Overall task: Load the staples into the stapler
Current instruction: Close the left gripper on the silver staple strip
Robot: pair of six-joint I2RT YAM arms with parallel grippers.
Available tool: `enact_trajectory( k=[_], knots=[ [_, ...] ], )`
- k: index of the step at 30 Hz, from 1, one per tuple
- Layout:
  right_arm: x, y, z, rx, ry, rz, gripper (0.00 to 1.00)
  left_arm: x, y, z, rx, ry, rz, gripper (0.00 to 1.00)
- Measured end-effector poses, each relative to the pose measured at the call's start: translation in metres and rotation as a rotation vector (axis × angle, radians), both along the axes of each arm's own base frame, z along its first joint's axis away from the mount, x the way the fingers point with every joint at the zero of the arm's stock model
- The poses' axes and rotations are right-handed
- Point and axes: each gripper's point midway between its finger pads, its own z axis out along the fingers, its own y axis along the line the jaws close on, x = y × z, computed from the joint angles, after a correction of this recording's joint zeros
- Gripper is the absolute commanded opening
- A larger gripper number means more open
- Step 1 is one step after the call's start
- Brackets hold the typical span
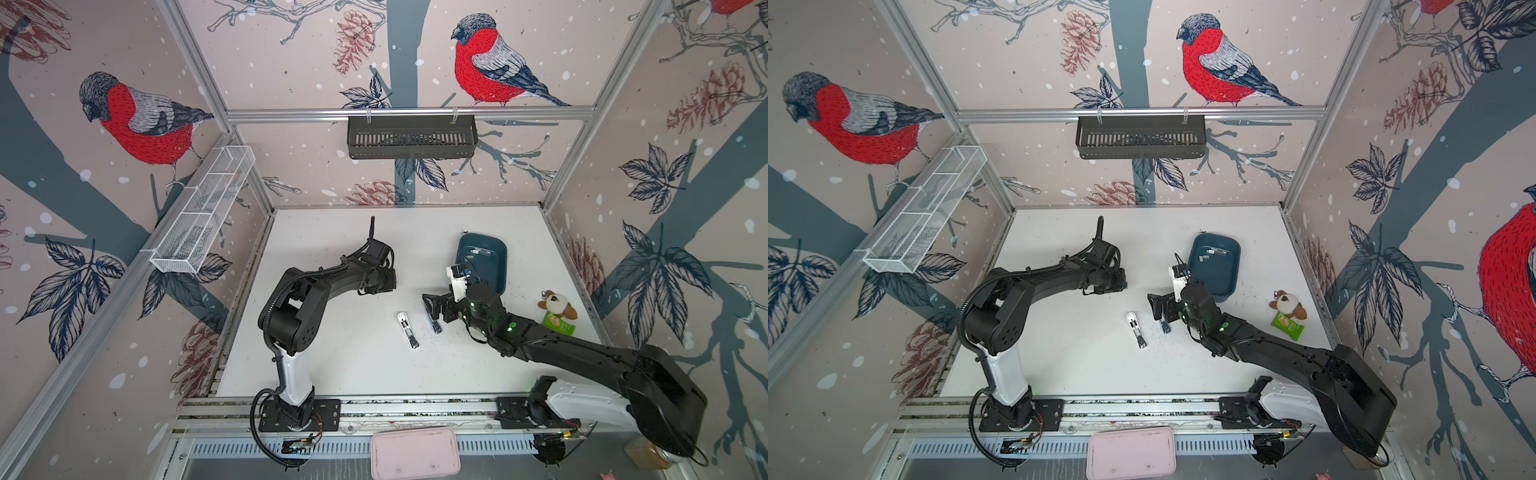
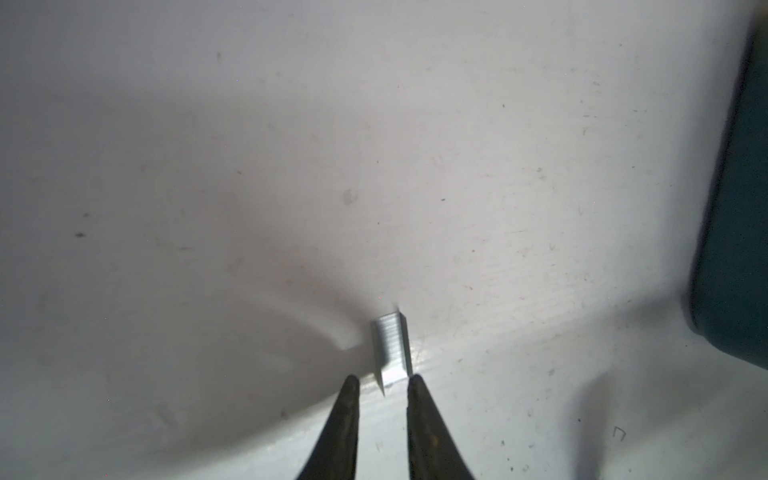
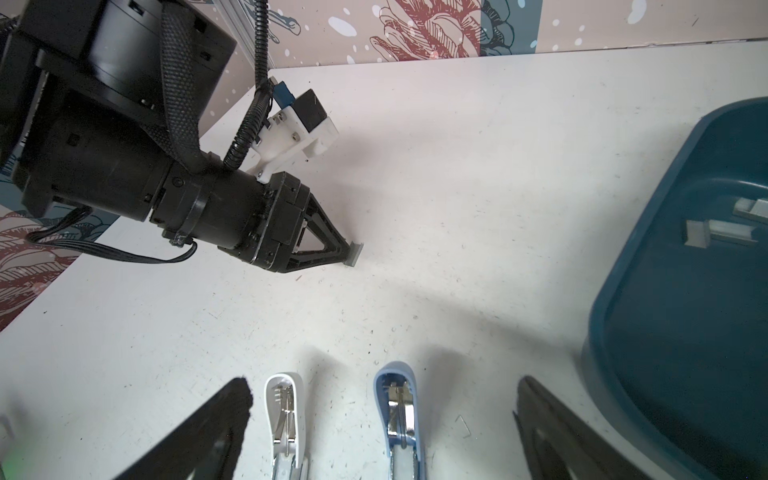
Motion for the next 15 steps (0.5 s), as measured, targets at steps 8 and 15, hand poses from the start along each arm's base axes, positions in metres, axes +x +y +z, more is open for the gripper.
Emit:
enact_trajectory(
  k=[8,15],
  knots=[
    [0.0014,-0.0004,-0.003,-0.005,0.005,-0.003,1.0,0.0016,-0.0018,-0.0031,-0.002,-0.012,-0.01,0.16],
    [0.0036,-0.0016,-0.0041,-0.008,0.008,-0.01,1.0,0.0017,-0.002,-0.0047,-0.004,-0.016,-0.011,0.1]
  ],
)
